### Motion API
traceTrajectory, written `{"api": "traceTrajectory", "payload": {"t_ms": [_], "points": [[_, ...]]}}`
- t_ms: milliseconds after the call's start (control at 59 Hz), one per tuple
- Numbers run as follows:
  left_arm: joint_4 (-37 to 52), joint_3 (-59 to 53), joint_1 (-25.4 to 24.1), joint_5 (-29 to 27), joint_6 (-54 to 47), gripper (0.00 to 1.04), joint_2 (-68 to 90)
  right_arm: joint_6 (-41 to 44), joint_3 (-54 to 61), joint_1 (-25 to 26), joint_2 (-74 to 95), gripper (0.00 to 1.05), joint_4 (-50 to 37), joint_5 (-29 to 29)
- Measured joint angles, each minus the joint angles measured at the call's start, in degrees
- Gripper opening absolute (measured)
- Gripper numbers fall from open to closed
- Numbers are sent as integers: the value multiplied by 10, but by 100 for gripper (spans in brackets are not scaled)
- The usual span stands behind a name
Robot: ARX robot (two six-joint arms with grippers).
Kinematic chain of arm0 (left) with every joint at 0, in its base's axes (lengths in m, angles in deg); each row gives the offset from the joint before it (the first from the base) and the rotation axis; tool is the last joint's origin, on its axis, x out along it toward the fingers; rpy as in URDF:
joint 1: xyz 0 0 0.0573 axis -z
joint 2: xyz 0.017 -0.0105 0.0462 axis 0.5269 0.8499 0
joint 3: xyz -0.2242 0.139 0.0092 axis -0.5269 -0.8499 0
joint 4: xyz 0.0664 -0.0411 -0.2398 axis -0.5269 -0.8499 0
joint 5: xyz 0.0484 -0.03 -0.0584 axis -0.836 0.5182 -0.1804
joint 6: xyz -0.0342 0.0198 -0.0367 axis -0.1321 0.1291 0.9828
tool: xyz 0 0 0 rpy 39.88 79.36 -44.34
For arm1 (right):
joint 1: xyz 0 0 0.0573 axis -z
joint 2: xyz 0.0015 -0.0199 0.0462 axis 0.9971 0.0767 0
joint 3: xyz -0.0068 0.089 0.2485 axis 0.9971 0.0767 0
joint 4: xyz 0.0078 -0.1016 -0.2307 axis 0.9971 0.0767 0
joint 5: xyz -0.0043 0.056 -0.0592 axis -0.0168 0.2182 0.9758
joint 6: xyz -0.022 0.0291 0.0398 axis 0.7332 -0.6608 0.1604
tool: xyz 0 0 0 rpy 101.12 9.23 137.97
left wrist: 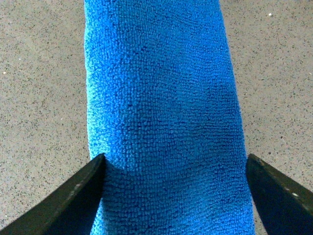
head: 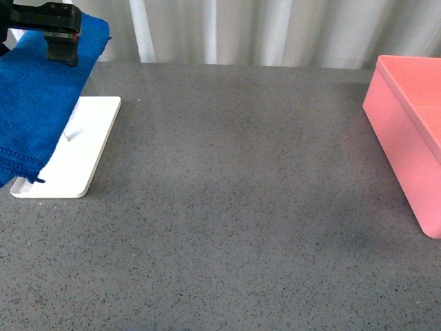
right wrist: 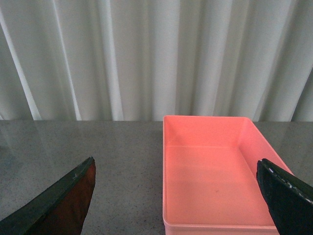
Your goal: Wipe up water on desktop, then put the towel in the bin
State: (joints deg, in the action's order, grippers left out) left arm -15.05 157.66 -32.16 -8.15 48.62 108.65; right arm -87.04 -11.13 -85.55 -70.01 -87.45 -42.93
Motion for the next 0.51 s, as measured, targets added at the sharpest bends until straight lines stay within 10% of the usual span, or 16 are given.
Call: {"api": "traceTrajectory", "payload": {"t_ms": [508], "points": [[16,-8,0,-6,0,6,2,0,0,0,0,98,0,0]]}}
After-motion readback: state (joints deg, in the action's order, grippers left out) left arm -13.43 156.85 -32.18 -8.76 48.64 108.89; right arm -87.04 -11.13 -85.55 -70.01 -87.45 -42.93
